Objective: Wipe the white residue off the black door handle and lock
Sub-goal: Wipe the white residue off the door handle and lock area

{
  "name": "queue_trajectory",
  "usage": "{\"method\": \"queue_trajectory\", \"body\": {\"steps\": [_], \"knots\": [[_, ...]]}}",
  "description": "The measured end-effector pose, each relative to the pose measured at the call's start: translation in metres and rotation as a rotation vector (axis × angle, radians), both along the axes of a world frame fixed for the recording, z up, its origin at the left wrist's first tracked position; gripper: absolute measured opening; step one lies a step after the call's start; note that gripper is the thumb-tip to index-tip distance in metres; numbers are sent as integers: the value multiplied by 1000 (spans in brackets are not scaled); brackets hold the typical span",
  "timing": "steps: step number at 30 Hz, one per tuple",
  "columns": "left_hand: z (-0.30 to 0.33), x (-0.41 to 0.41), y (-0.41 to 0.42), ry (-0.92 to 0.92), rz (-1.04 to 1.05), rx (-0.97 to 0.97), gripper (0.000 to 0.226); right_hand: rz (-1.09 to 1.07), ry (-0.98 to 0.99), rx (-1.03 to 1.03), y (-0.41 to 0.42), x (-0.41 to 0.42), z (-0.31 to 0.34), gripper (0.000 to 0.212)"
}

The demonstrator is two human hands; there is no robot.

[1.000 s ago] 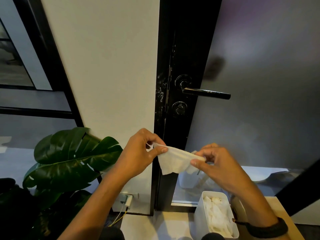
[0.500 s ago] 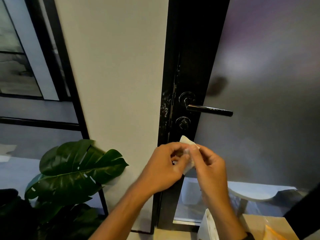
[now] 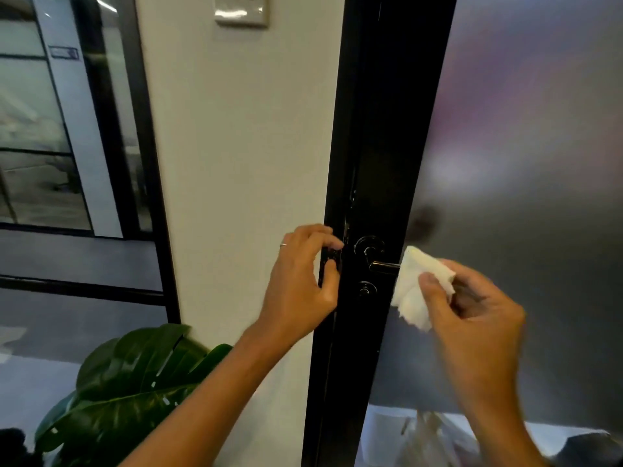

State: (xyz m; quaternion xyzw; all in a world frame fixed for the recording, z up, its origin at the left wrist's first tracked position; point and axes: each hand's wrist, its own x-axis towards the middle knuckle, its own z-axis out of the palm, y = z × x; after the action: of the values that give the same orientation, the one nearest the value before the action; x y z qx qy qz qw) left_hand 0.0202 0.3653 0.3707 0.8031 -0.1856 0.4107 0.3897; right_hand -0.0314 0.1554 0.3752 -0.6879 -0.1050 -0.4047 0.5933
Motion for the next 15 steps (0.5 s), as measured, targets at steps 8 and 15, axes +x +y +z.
{"method": "queue_trajectory", "body": {"steps": [8, 15], "knots": [[27, 81, -4, -247, 260, 319, 56, -262, -428, -1214, 6, 119, 62, 19], [12, 108, 9, -427, 361, 442, 35, -205, -452, -1668, -21, 155, 70, 46]]}}
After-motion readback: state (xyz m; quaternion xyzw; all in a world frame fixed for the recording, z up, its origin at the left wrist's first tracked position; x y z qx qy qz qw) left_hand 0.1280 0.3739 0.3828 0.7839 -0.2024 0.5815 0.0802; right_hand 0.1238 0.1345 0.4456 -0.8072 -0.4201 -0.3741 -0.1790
